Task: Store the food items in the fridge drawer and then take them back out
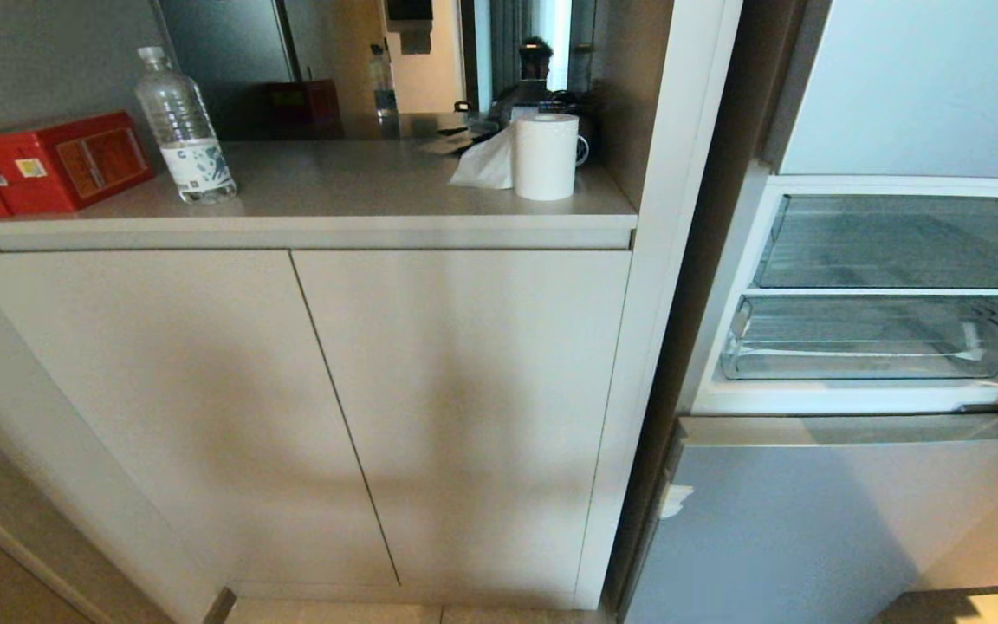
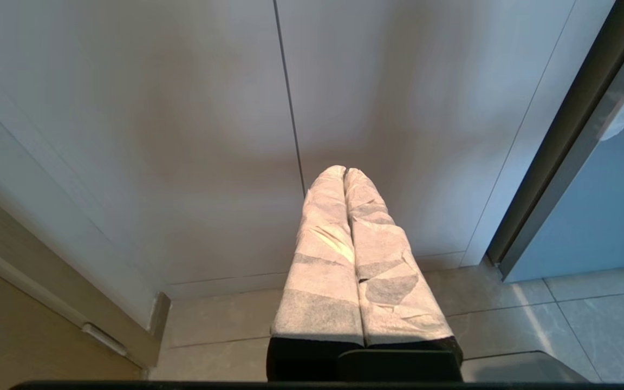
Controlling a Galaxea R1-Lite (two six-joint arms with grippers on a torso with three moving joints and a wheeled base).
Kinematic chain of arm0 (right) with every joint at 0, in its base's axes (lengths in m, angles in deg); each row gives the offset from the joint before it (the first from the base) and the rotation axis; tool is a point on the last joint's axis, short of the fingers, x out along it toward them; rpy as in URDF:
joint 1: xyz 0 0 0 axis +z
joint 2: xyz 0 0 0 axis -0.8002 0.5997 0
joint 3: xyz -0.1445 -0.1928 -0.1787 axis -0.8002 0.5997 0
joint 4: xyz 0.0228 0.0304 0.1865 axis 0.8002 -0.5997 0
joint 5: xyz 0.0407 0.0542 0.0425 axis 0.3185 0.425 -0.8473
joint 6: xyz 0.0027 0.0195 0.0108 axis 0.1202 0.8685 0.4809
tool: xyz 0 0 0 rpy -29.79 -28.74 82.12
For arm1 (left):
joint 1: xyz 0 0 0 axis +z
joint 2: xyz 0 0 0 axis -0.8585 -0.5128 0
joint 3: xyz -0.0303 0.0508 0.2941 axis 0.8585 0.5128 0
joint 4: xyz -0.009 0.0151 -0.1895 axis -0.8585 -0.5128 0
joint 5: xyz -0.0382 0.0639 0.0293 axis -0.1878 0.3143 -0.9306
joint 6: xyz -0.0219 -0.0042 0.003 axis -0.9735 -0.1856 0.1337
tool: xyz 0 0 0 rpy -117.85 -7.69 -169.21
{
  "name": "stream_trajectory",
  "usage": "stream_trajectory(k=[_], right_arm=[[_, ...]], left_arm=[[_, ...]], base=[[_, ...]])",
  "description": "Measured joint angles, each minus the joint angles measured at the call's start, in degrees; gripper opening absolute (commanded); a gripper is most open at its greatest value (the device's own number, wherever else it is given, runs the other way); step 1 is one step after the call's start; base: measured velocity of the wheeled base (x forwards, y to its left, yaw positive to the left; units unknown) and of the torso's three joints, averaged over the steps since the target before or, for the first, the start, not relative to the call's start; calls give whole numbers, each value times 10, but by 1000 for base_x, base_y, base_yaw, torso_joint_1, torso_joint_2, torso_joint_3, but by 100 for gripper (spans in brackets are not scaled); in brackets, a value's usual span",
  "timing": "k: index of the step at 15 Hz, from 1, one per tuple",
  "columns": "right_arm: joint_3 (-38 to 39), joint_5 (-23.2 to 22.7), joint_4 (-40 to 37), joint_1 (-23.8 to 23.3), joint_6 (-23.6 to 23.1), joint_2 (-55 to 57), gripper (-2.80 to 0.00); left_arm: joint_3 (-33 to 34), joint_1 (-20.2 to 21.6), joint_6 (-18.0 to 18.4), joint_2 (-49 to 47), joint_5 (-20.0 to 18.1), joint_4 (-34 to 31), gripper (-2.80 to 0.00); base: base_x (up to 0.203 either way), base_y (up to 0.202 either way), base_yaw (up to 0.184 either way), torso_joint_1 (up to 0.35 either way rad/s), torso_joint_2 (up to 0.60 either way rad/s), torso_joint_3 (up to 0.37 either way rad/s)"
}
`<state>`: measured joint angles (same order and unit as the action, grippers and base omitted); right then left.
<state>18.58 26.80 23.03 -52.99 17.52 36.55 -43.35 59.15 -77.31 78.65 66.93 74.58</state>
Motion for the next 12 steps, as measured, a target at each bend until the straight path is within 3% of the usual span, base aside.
stream_trajectory(k=[5, 12], right_arm=[[0, 0, 0, 0, 0, 0, -280], [0, 0, 0, 0, -4, 0, -280]], left_arm=[[0, 0, 0, 0, 0, 0, -280], [0, 0, 0, 0, 0, 0, -280]], base=[[0, 0, 0, -229, 475, 240], [0, 0, 0, -26, 62, 33]])
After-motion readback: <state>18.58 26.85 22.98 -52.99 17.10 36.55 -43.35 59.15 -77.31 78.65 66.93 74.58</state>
